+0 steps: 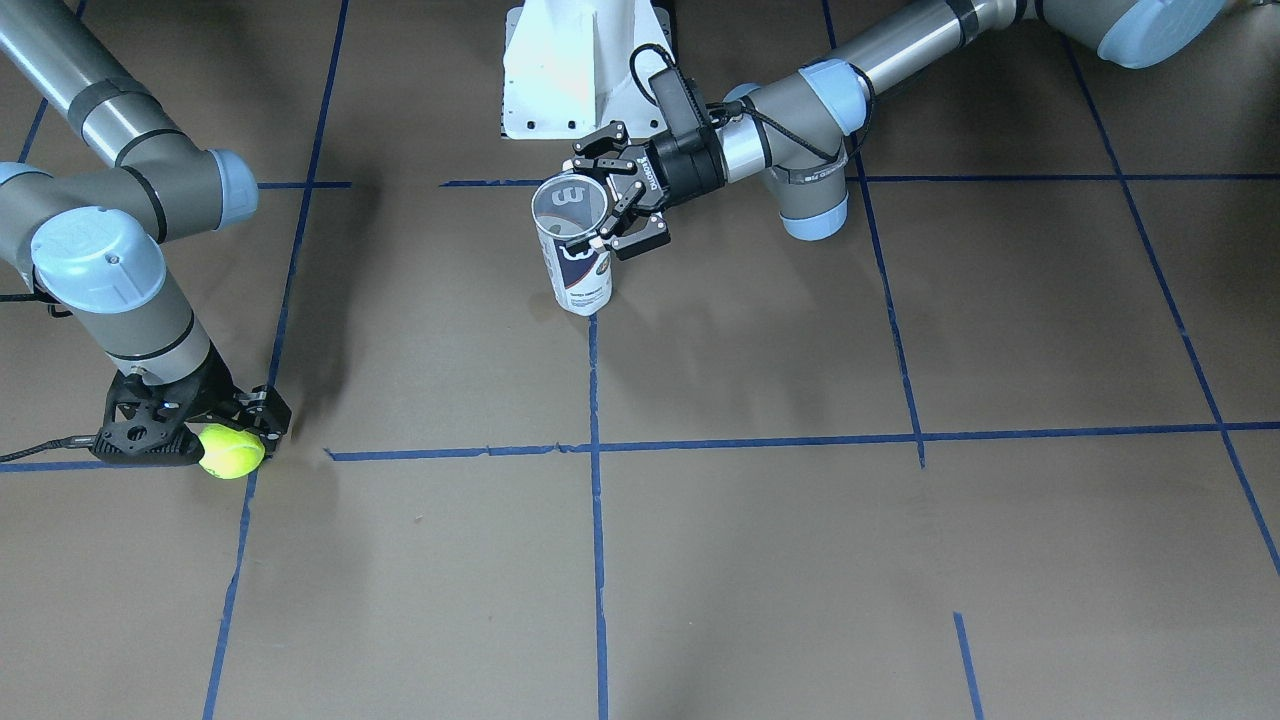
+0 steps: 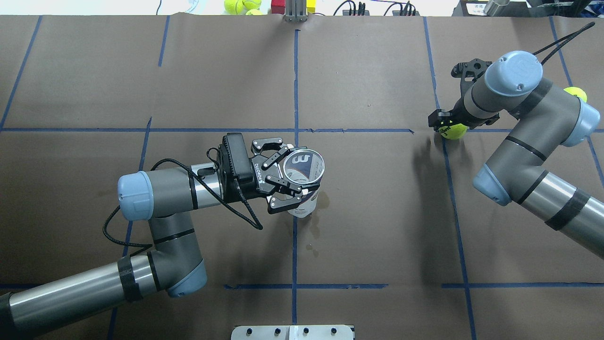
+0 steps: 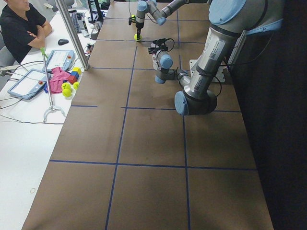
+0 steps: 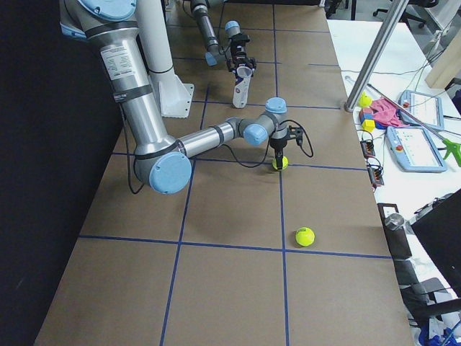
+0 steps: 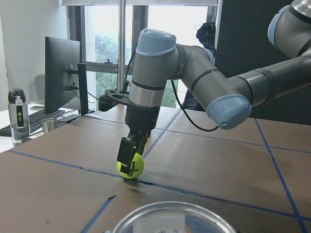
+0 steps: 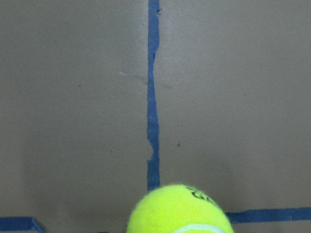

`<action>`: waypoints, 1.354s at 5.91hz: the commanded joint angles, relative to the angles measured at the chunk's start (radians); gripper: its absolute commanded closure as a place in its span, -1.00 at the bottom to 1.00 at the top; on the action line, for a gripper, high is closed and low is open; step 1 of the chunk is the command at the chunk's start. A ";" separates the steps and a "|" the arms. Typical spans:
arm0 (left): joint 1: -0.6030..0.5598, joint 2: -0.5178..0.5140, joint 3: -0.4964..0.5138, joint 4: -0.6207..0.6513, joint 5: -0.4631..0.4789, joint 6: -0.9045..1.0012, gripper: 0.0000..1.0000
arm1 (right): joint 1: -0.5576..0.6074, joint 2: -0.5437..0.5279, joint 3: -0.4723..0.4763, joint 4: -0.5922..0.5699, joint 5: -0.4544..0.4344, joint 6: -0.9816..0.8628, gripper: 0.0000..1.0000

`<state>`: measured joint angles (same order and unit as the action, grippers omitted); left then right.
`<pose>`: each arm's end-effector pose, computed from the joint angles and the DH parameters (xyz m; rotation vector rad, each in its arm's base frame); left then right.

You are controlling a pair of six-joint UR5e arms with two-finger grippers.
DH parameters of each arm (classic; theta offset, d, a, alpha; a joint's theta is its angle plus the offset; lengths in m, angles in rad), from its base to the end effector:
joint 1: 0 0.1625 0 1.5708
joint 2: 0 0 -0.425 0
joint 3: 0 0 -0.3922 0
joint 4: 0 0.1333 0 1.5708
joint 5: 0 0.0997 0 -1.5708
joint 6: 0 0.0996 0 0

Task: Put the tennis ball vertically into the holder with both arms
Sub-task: 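Lower the right gripper onto the nearer tennis ball and close it, then carry the ball with the right gripper over the can held by the left gripper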

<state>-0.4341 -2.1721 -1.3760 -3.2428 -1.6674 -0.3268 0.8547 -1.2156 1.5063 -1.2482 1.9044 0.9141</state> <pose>0.5276 -0.3809 0.2226 1.5443 1.4682 0.5880 -0.3568 -0.5634 0.4681 0.1815 -0.6636 0.0878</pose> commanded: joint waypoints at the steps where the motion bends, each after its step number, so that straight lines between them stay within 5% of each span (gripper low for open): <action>1: 0.000 0.000 0.000 0.000 0.000 0.000 -0.49 | -0.005 0.001 -0.003 0.001 -0.011 -0.024 0.01; 2: 0.000 0.000 0.002 0.000 0.000 0.000 -0.49 | 0.000 -0.001 0.006 0.001 -0.008 -0.037 0.99; 4: 0.000 0.000 0.003 0.000 0.002 0.000 -0.49 | 0.076 0.044 0.131 -0.023 0.164 0.047 1.00; 6: 0.000 -0.003 0.003 -0.002 0.002 0.000 -0.49 | 0.061 0.057 0.376 -0.142 0.258 0.254 1.00; 8: 0.003 -0.005 0.009 -0.029 0.003 0.002 -0.49 | -0.020 0.158 0.520 -0.301 0.260 0.406 1.00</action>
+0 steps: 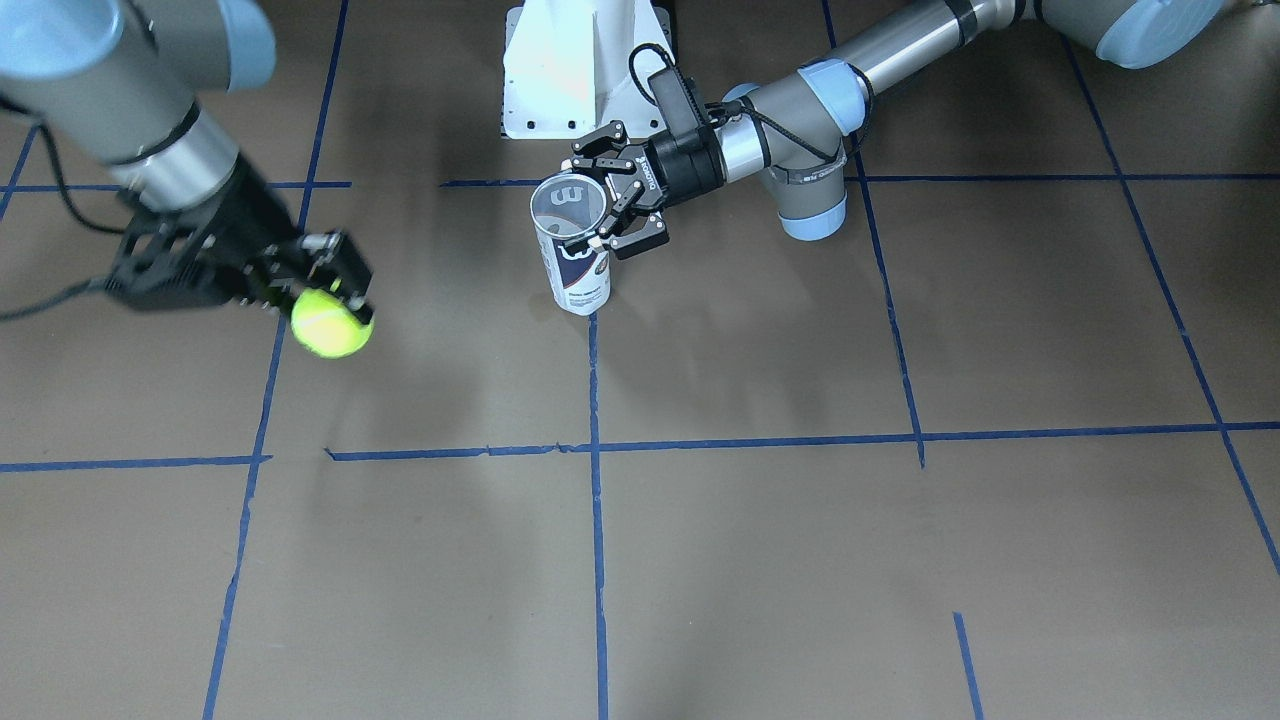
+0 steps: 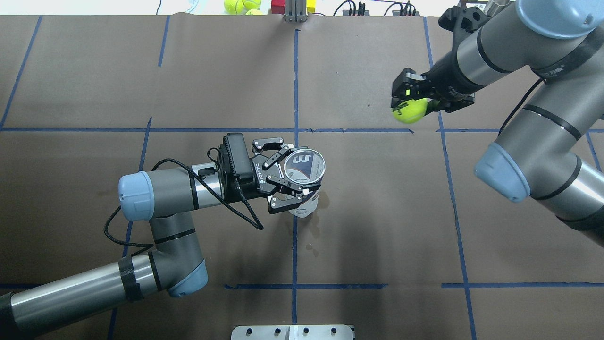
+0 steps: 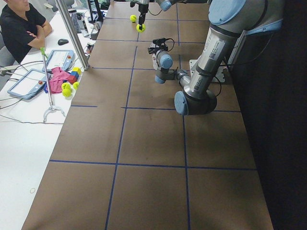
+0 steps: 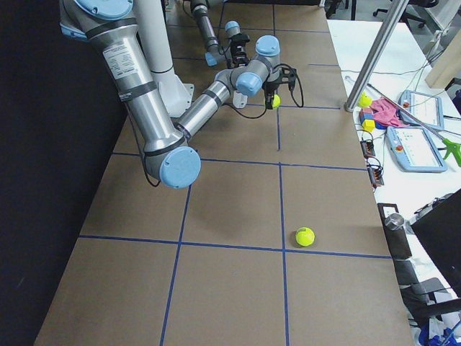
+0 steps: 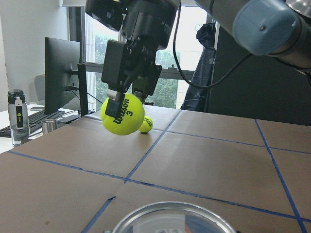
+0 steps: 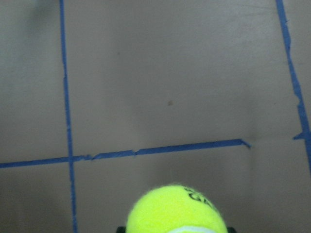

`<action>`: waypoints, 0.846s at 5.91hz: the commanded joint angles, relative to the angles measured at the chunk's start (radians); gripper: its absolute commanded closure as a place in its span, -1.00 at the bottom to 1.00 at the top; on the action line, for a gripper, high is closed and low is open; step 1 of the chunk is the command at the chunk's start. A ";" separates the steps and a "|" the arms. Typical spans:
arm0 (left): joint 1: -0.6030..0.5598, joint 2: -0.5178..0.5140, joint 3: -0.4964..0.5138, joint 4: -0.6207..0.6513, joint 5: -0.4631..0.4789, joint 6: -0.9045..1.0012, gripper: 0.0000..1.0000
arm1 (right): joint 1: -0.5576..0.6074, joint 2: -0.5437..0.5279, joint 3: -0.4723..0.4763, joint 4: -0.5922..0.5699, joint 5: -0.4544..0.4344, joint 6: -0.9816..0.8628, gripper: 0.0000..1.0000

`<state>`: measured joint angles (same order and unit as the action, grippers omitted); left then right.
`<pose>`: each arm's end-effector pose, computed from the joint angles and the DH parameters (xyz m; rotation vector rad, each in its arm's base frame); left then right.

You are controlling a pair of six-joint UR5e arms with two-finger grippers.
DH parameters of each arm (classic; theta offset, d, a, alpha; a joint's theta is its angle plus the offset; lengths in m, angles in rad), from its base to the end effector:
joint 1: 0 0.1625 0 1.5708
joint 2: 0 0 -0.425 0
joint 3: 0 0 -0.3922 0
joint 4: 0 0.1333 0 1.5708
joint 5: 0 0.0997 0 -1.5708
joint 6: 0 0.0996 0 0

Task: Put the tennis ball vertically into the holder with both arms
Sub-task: 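Carry the ball with the right gripper over the can held by the left gripper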

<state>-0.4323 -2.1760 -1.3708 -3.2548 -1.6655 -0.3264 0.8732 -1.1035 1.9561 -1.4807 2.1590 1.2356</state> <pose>0.5283 -0.3802 0.2217 1.5524 1.4753 0.5843 -0.3097 -0.4909 0.2146 0.0722 -1.0597 0.2095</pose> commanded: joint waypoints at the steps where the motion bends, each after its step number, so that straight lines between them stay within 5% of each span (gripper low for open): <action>1: 0.001 -0.001 0.012 -0.023 0.001 0.004 -0.49 | -0.093 0.085 0.099 -0.075 0.005 0.172 0.98; 5: 0.006 -0.008 0.039 -0.045 0.016 0.007 -0.51 | -0.276 0.182 0.064 -0.079 -0.014 0.283 0.86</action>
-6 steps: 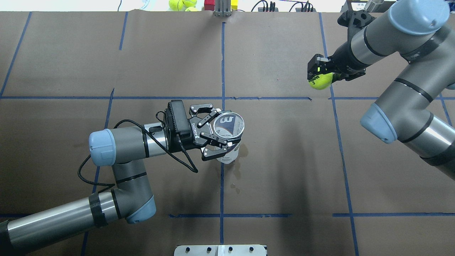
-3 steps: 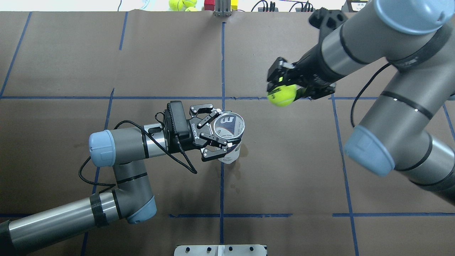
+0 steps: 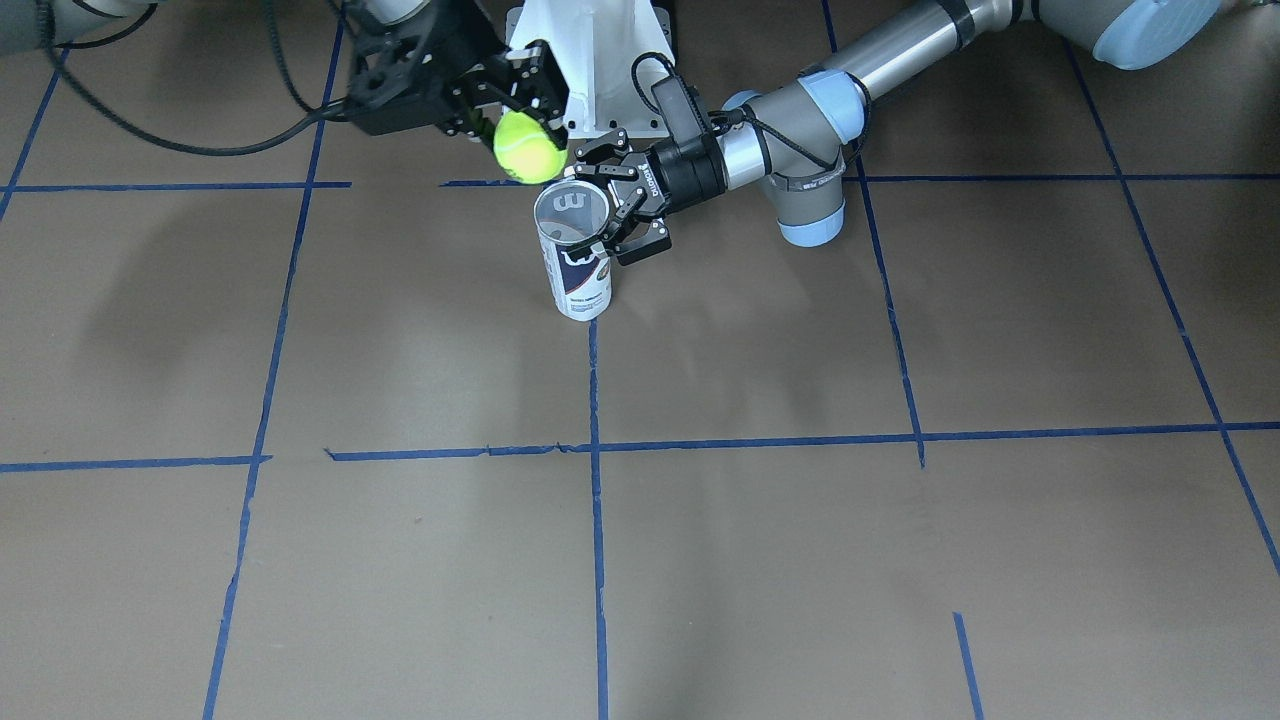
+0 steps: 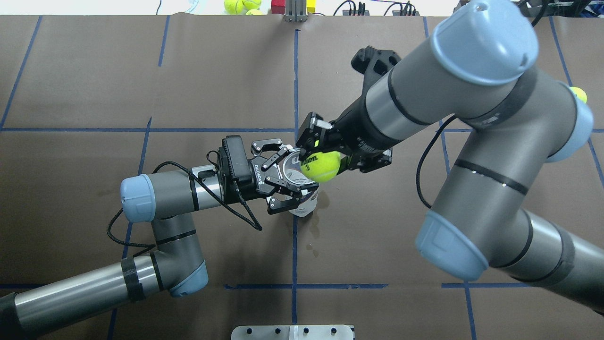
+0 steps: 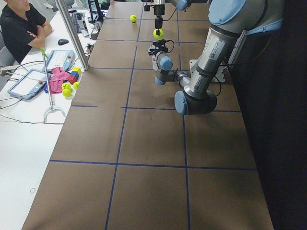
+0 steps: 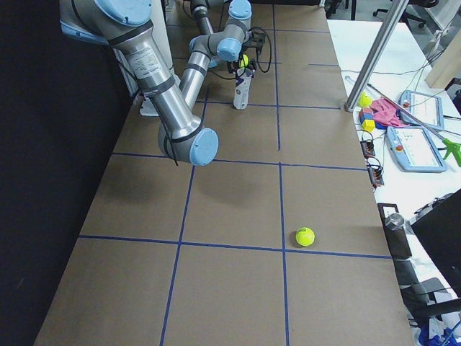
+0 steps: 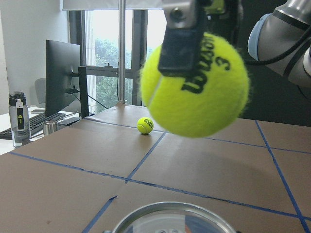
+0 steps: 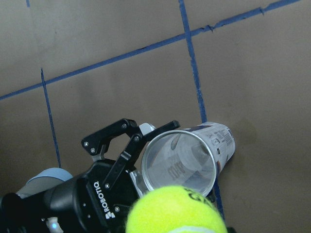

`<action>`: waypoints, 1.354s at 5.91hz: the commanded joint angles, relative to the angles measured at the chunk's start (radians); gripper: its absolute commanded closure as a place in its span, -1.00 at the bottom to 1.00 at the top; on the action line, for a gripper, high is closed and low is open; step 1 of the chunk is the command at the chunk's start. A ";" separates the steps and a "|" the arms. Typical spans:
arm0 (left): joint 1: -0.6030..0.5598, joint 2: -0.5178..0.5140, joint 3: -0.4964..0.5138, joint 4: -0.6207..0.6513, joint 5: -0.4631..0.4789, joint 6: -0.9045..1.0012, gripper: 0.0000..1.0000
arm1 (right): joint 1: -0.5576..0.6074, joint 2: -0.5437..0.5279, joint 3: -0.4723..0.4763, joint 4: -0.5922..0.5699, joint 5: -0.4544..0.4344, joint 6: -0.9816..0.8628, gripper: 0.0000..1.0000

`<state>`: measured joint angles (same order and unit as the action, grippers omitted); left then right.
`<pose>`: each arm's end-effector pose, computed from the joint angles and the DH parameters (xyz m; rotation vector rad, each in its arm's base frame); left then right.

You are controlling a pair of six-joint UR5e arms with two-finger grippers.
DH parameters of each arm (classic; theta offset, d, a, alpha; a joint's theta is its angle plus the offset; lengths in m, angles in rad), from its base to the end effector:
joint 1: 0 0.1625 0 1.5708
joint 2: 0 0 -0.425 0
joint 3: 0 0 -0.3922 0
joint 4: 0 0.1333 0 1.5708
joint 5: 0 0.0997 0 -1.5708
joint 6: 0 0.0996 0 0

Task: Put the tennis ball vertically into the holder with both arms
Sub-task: 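Carry the ball with the right gripper over the can held by the left gripper, then open the right gripper to drop the ball into the can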

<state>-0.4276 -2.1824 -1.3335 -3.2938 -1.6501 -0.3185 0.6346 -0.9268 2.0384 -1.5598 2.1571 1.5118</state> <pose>0.5347 -0.3815 0.2310 1.5670 1.4706 0.5735 -0.3941 -0.3872 0.0969 -0.1211 -1.1972 0.1757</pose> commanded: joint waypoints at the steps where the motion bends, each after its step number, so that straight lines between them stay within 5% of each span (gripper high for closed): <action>1: 0.001 0.000 0.002 -0.009 0.001 -0.001 -0.51 | -0.038 0.008 -0.026 0.000 -0.031 0.007 0.85; 5: 0.010 0.006 0.002 -0.026 0.001 -0.001 -0.53 | -0.036 0.028 -0.056 0.003 -0.166 0.005 0.84; 6: 0.010 0.006 0.002 -0.024 0.001 -0.001 -0.54 | -0.036 0.045 -0.079 0.003 -0.166 0.007 0.55; 7: 0.010 0.006 0.002 -0.026 0.001 -0.001 -0.57 | -0.036 0.045 -0.081 0.003 -0.165 0.007 -0.23; 8: 0.013 0.004 0.002 -0.024 0.001 -0.001 -0.57 | -0.044 0.045 -0.083 0.001 -0.165 0.007 -0.47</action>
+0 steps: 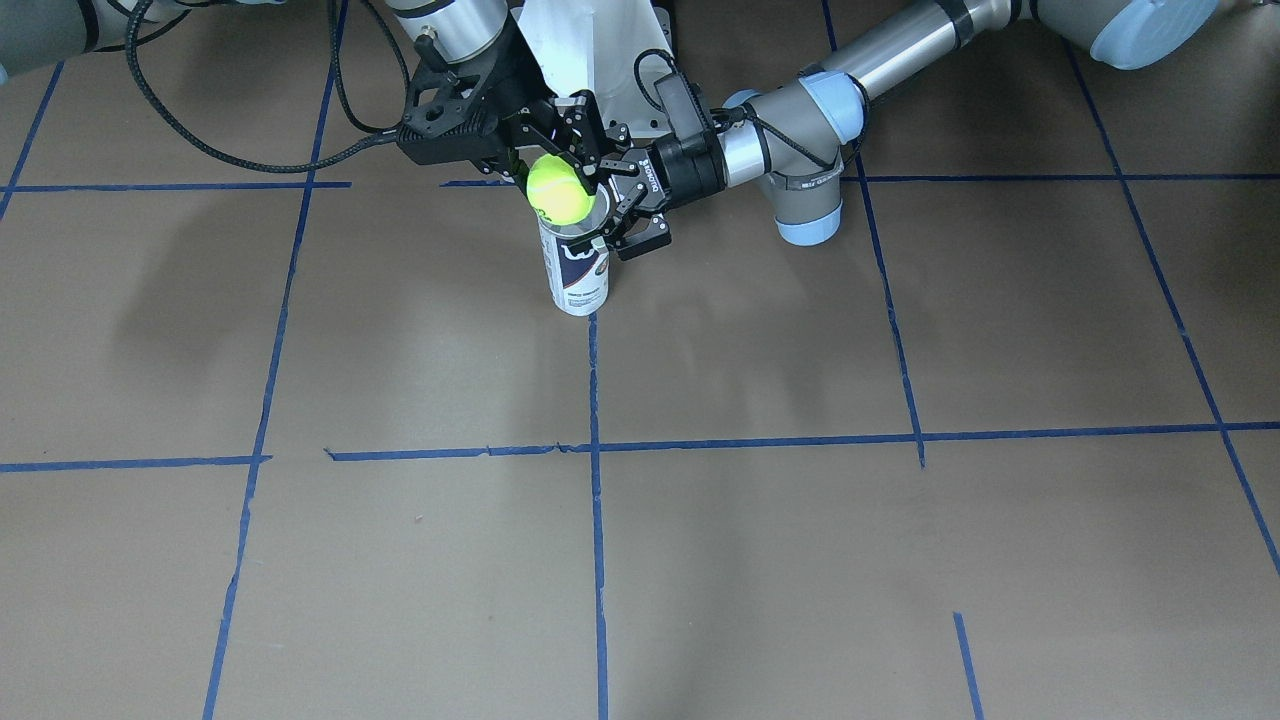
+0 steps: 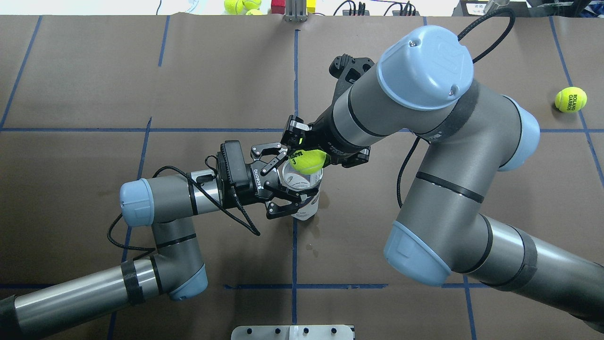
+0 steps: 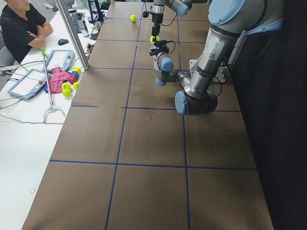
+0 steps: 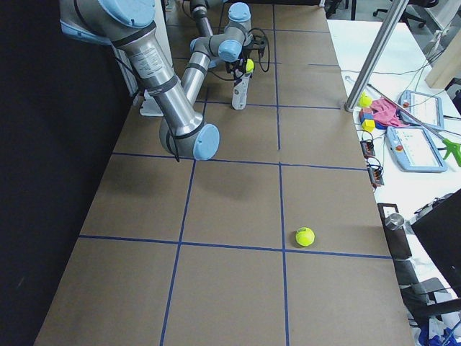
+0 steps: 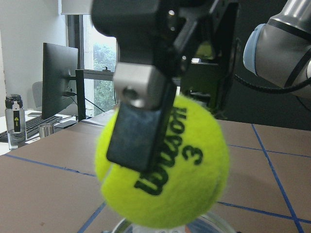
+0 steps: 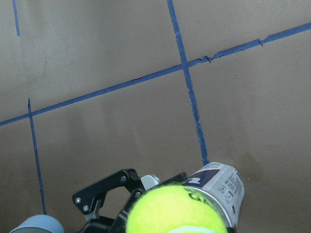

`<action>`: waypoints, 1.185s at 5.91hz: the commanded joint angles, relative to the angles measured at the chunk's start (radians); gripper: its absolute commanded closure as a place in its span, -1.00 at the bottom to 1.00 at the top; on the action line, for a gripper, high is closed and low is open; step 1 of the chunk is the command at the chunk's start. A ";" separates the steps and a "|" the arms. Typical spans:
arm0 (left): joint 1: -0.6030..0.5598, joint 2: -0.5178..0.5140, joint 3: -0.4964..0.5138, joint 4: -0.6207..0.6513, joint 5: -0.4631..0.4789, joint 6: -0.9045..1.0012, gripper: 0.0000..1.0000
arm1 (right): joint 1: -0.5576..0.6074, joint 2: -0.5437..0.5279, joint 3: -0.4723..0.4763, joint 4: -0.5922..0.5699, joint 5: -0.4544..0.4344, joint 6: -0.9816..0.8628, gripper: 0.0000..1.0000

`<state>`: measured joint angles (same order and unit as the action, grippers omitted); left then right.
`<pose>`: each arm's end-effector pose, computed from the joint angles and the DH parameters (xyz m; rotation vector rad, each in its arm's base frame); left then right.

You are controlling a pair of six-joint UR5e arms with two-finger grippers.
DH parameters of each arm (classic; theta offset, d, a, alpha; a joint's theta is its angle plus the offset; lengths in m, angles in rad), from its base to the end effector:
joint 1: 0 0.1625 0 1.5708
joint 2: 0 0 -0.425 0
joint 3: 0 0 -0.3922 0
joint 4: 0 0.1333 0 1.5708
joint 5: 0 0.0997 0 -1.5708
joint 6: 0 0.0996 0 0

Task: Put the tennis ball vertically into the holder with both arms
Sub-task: 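Open the right gripper to drop the ball into the can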

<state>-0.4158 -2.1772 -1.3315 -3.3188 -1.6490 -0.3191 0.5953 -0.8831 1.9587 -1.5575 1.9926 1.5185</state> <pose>0.5362 -0.3740 0.2342 1.5728 1.4921 0.5733 -0.4307 -0.4035 0.0996 -0.0183 -1.1376 0.2539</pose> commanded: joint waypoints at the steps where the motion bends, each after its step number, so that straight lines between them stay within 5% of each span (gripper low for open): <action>1: 0.002 0.000 0.000 0.001 0.000 0.000 -0.61 | -0.009 -0.002 -0.004 -0.003 -0.003 0.000 -0.87; 5: 0.002 -0.003 0.000 0.001 0.000 0.000 -0.71 | 0.016 -0.008 -0.001 -0.003 0.003 -0.001 -0.98; 7: 0.002 -0.003 -0.001 0.001 0.000 -0.002 -0.98 | 0.140 -0.087 0.000 -0.003 0.055 -0.018 -0.98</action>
<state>-0.4142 -2.1795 -1.3319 -3.3180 -1.6490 -0.3195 0.6756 -0.9342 1.9577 -1.5601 2.0170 1.5069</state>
